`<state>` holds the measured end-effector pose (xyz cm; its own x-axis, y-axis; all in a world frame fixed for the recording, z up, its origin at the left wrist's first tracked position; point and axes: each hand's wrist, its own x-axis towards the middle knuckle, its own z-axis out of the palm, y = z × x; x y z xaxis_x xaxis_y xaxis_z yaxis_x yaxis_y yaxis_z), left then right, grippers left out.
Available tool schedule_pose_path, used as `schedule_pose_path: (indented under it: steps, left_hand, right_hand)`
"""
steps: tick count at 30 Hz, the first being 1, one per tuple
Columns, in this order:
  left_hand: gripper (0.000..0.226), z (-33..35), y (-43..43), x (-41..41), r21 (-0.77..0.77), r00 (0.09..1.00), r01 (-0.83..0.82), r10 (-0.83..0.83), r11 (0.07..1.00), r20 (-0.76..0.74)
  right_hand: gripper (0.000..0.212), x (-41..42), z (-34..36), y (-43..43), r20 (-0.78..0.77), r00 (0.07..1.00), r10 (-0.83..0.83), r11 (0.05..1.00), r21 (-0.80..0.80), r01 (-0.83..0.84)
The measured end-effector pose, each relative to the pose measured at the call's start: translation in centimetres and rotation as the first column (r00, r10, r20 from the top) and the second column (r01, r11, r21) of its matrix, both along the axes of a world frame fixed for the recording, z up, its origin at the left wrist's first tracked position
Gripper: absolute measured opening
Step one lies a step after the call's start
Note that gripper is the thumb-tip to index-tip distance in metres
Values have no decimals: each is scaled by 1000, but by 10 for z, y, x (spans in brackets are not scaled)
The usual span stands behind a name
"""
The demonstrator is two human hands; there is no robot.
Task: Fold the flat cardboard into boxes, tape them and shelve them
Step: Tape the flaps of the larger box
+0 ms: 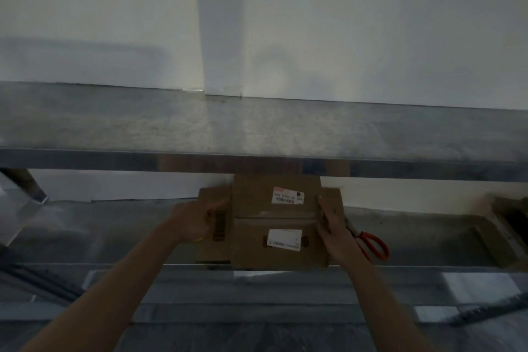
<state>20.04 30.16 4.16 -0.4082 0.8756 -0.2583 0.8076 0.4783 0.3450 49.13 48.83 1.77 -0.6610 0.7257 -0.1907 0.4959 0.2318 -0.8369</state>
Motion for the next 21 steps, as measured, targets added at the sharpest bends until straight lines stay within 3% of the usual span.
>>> schedule_pose_path:
  steps: [5, 8, 10, 11, 15, 18, 21]
  left_hand:
    - [85, 2, -6, -5, 8, 987, 61, -61, 998, 146]
    - [73, -2, 1, -2, 60, 971, 14, -28, 998, 236]
    - [55, 2, 5, -2, 100, 936, -55, 17, 993, 352]
    - [57, 6, 6, -2, 104, 900, -94, 40, 990, 435]
    - [91, 29, 4, -4, 128, 733, -114, -4, 985, 681]
    - [94, 44, 2, -7, 99, 667, -54, -38, 994, 744]
    - [97, 54, 4, -11, 59, 690, 14, -53, 998, 722]
  right_hand:
    - [87, -4, -3, -2, 64, 997, 43, 999, 4, -43]
    - [98, -6, 1, -1, -8, 999, 31, 999, -40, -32]
    - [95, -5, 7, 1, -72, 997, 12, 999, -37, -14]
    - [91, -4, 10, 2, -91, 996, 12, 1000, -16, -13]
    - [66, -2, 24, 1, -138, 988, -70, 995, 62, 79]
    - [64, 1, 38, 0, -164, 965, -205, 975, 54, 217]
    - [57, 9, 54, 5, -196, 944, -264, 954, 89, 285]
